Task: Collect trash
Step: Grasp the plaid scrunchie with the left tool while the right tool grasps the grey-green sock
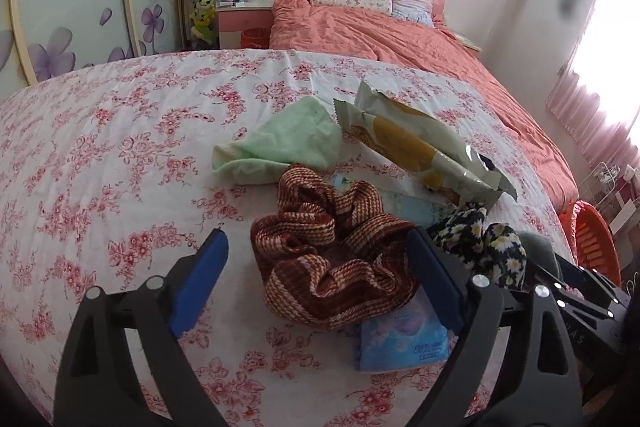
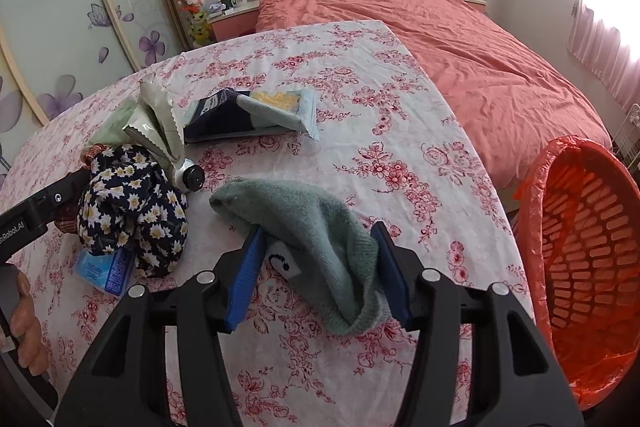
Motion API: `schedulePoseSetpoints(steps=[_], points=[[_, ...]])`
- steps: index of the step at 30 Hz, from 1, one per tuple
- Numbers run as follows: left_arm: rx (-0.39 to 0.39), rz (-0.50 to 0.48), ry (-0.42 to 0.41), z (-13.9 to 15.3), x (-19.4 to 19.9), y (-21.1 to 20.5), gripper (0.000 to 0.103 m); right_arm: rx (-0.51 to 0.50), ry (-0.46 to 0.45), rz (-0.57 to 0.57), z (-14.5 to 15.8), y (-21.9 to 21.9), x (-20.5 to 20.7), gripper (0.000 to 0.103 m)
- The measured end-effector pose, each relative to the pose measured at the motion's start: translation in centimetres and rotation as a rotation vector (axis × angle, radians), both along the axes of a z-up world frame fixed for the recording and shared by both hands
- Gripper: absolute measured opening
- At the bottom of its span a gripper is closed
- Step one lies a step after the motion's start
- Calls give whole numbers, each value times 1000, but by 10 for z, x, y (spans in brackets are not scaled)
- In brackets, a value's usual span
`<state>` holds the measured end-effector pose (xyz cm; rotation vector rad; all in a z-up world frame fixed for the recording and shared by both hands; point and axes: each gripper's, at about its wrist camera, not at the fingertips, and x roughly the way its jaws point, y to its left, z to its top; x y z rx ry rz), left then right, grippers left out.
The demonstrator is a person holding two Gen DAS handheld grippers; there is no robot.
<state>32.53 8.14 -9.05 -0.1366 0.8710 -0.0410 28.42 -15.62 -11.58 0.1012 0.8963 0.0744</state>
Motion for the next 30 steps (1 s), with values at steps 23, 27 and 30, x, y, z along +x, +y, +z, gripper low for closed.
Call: schedulePoseSetpoints(steps=[23,27,30], points=[[-33,10,63,-15,-12,38,28,-31,-25,-6,2,-1,-16,16],[10,4,63,-13,-35,59,28,-29,-20,-28,1,-9,-22,16],[44,25,55,-12,-44,68,41,-17,-17,-16,0,-10,-23,17]])
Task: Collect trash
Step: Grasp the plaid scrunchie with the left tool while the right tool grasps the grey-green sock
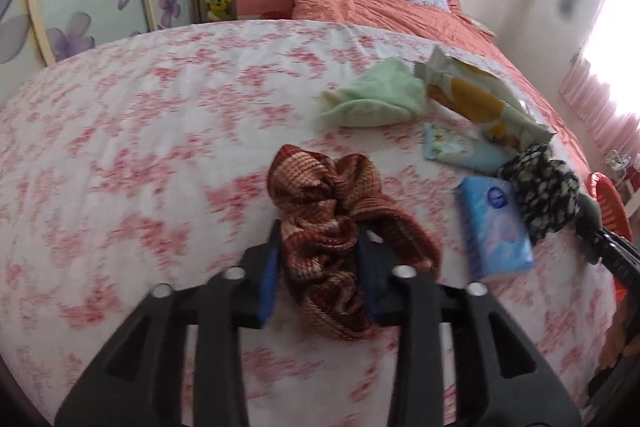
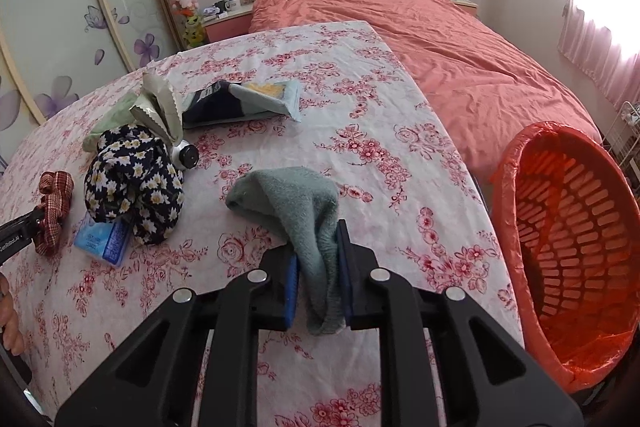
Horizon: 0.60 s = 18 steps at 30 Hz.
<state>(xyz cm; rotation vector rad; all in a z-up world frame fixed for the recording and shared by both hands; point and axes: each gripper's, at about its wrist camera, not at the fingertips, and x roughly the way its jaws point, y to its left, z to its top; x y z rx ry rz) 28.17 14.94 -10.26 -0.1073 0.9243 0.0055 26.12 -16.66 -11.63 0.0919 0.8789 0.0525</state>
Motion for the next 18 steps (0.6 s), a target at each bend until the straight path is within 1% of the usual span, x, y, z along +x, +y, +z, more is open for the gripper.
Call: schedulePoseSetpoints(steps=[1,2,3,4,5,6,7,8,11,13,15,17,18], points=[[-3,10,-2,0,-2,1,48,7,-2,3,0,0,0,18],[-10,19,-3,1,-2,3,56,13,-1,4,0,0,0,20],[-17,25,-4,0,-2,4,60,22,1,5,-1,-1,0,22],[-23,29,-6,0,-4,5,66,28,2,6,0,-1,0,23],[-32,34,-9,1,-5,6,73,31,1,7,0,-1,-1,26],[-41,39,-17,2,-7,7,76,32,-2,10,1,-2,-1,32],[-50,42,-25,4,-9,8,84,33,-5,13,2,-2,-2,34],[-60,48,-42,8,-12,9,89,33,-8,15,3,-2,-3,38],[-67,54,-73,16,-16,8,96,44,-12,23,5,-3,-4,44],[-63,54,-88,21,-17,6,98,49,-15,29,5,-1,-5,47],[-46,53,-87,22,-15,1,99,42,-18,32,5,2,-5,50],[-31,50,-74,19,-9,-6,99,34,-18,30,4,3,-2,51],[-11,53,-63,17,-6,-11,99,27,-16,26,3,4,0,51]])
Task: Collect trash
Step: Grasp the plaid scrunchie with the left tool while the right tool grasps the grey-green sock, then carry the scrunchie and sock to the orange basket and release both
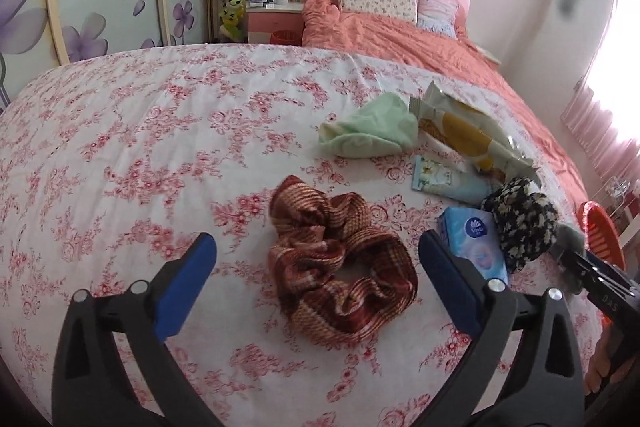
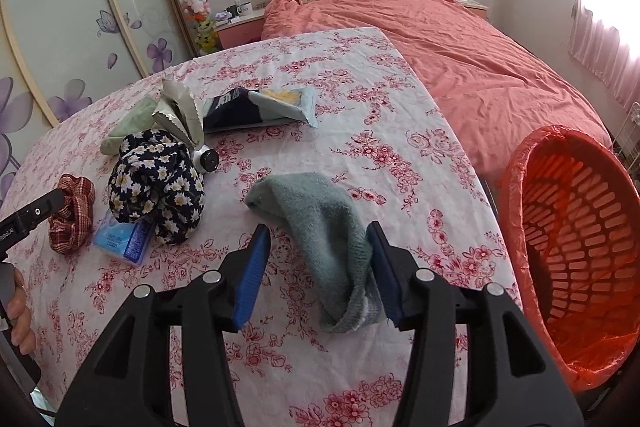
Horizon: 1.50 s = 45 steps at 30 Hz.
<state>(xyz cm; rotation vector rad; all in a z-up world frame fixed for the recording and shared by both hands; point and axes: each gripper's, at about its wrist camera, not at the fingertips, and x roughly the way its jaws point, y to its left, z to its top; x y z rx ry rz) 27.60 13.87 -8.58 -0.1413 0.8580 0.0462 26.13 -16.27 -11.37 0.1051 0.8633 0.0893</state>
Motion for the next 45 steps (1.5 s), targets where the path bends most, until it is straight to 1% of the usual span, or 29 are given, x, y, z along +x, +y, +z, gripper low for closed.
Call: schedulePoseSetpoints(steps=[2,5,8,9,11,13,16,17,19,21,22,23,24,25,26,28,34,37,42,45], points=[[53,14,22,-6,8,-7,99,-8,9,-7,-3,-1,3,51],[113,35,43,-13,15,-12,99,-24,17,-16,-6,1,8,51],[147,37,56,-18,18,-15,97,-42,17,-18,-7,3,9,49],[151,34,58,-19,19,-15,97,-42,17,-15,-7,4,9,49],[148,26,61,-21,19,-16,92,-43,17,-15,-7,3,8,48],[123,18,69,-22,18,-14,87,-42,16,-14,-7,3,7,46],[90,20,73,-25,16,-12,87,-38,16,-11,-7,1,4,45],[85,21,73,-27,17,-13,88,-38,16,-13,-7,1,4,44],[84,27,76,-28,19,-13,87,-41,15,-19,-8,1,3,36],[71,16,61,-27,20,-15,75,-31,18,-17,-7,-1,2,20],[68,1,50,-25,20,-17,60,-14,21,-12,-6,-1,0,18],[62,-9,50,-24,20,-18,52,-10,19,-12,-4,-1,-1,17],[51,-20,51,-22,20,-19,48,-7,14,-11,-2,-1,-3,16],[48,-28,46,-20,18,-19,41,-3,2,-7,2,-1,-7,16],[49,-32,42,-19,17,-20,37,2,-4,-6,5,-2,-8,16],[52,-44,29,-13,13,-20,34,17,-21,-3,13,-3,-12,16],[74,-56,-26,13,-4,-24,34,43,-99,-14,45,-10,-30,16],[70,-61,-52,28,-12,-28,34,59,-126,-20,57,-14,-37,16],[63,-94,-109,58,-29,-45,34,66,-200,-42,78,-23,-58,16],[58,-141,-144,75,-39,-63,34,68,-245,-59,90,-30,-69,16]])
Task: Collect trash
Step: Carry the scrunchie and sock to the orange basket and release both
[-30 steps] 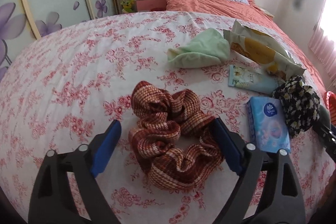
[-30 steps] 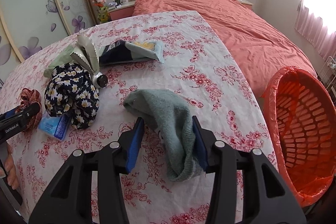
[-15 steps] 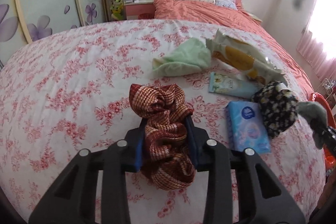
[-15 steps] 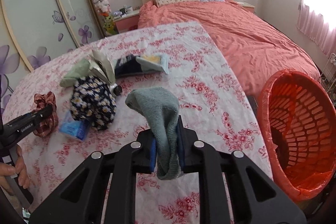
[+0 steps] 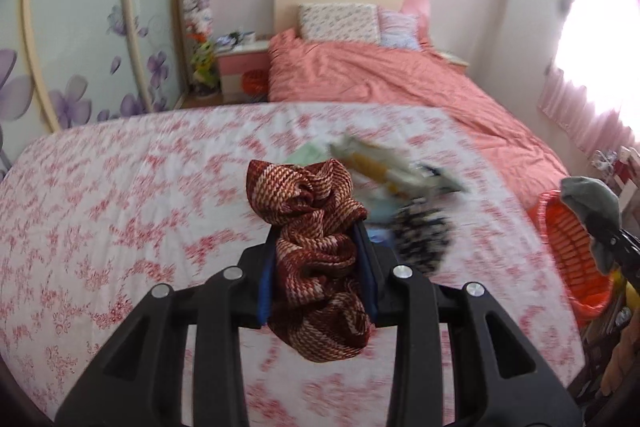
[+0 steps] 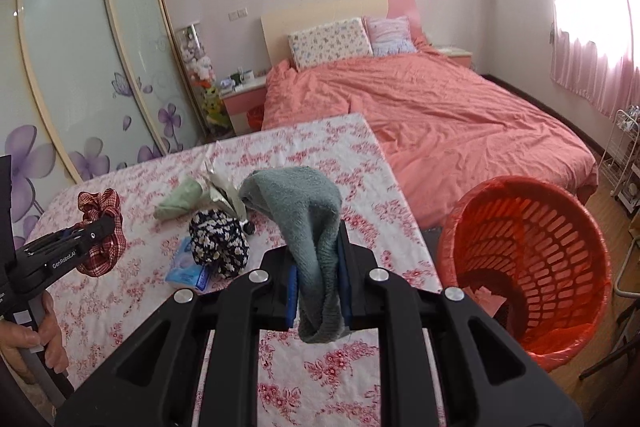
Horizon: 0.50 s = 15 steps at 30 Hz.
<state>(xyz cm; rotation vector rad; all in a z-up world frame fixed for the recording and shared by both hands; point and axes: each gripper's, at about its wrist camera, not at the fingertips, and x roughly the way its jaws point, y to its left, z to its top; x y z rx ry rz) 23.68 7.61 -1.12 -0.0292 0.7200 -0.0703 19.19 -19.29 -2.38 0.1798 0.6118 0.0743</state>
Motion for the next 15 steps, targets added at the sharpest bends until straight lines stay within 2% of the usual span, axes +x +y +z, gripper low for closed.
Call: schedulePoseSetpoints(steps=[8,15], points=[[-29,-153,-92,40,-30,-62,34,34,-74,-92,18,-30,-24,16],[-54,-272,-123,55,-38,-117,34,66,-111,-194,24,-69,-40,16]])
